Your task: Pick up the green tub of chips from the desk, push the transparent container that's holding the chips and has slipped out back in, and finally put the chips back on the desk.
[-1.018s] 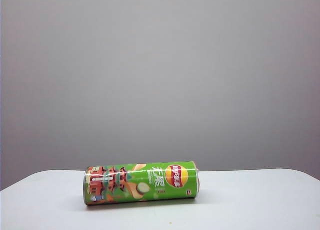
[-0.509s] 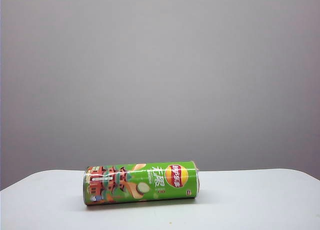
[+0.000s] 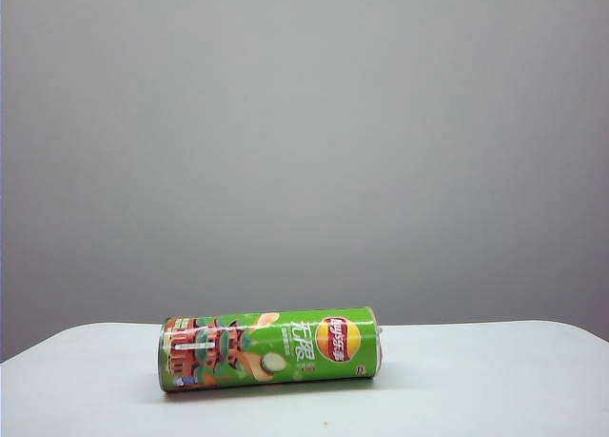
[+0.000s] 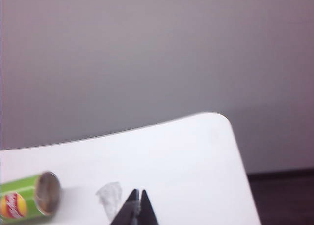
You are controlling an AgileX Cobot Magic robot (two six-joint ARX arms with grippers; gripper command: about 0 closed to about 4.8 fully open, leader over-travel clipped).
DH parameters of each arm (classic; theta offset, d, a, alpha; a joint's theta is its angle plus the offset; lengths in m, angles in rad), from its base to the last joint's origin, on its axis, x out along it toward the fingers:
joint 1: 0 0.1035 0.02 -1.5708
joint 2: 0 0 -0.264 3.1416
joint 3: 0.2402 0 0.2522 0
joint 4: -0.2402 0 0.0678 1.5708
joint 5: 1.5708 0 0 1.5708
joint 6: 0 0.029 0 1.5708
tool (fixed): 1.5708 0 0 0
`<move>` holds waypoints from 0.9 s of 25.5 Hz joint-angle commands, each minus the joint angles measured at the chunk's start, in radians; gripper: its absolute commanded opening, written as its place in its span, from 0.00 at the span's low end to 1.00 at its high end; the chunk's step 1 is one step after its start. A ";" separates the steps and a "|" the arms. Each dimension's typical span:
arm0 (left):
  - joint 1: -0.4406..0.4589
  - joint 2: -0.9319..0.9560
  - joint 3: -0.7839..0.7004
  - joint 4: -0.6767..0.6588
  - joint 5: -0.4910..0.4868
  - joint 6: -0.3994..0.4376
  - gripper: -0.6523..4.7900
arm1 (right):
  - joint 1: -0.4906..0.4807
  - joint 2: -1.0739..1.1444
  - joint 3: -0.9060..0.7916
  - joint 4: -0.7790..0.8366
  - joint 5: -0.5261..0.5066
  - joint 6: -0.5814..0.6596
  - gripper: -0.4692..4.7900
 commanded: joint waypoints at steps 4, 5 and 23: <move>0.000 0.000 -0.003 -0.040 -0.043 -0.001 0.11 | 0.000 0.001 -0.007 -0.135 0.039 -0.007 0.08; 0.000 0.000 -0.003 -0.060 -0.045 0.000 0.11 | 0.000 0.001 -0.007 -0.150 0.057 -0.007 0.08; 0.002 0.000 -0.001 -0.113 -0.074 -0.032 0.18 | 0.000 0.005 -0.006 -0.190 0.164 -0.005 0.08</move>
